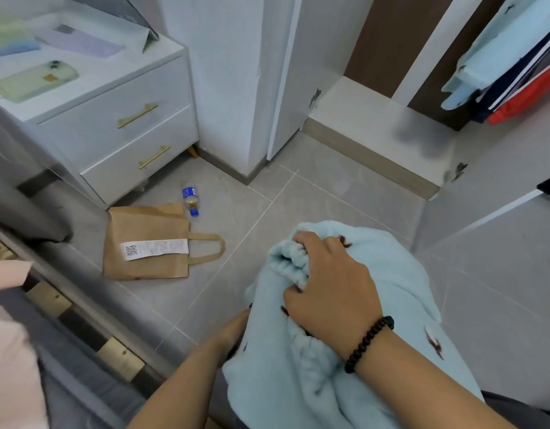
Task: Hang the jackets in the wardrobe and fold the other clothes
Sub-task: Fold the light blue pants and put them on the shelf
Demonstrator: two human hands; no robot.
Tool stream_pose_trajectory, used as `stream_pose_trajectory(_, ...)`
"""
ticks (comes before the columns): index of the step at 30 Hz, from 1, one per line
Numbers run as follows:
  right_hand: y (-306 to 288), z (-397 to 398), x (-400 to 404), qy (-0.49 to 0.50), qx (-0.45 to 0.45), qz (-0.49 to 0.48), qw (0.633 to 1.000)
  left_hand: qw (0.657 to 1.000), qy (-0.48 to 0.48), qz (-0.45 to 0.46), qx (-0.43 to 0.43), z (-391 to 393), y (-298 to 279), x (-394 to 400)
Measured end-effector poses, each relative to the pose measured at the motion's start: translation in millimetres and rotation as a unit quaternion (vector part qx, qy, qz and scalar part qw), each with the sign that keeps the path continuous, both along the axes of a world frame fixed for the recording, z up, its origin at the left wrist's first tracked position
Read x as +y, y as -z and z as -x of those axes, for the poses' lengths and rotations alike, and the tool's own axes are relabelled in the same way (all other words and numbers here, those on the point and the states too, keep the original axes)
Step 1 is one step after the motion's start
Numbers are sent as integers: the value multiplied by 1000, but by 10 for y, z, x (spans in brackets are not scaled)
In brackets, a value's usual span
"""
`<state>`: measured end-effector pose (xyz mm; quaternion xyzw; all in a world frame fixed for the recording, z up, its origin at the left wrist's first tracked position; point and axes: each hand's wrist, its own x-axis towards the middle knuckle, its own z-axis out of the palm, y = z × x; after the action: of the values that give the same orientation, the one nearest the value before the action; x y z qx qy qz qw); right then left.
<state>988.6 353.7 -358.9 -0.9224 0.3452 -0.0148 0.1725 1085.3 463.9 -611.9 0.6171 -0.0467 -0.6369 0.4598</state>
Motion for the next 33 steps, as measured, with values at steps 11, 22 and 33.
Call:
stream_pose_trajectory(11,5,79,-107,4,-45,-44,998,970,-221,-76,71,-826,-486,718)
stream_pose_trajectory(22,-501,915,-186,113,-121,-216,962,973,-173,145,-43,-834,-2967,280)
stream_pose_trajectory(33,-1096,2360,-211,360,-404,-309,782,943,-71,235,-226,1309,-3753,-423)
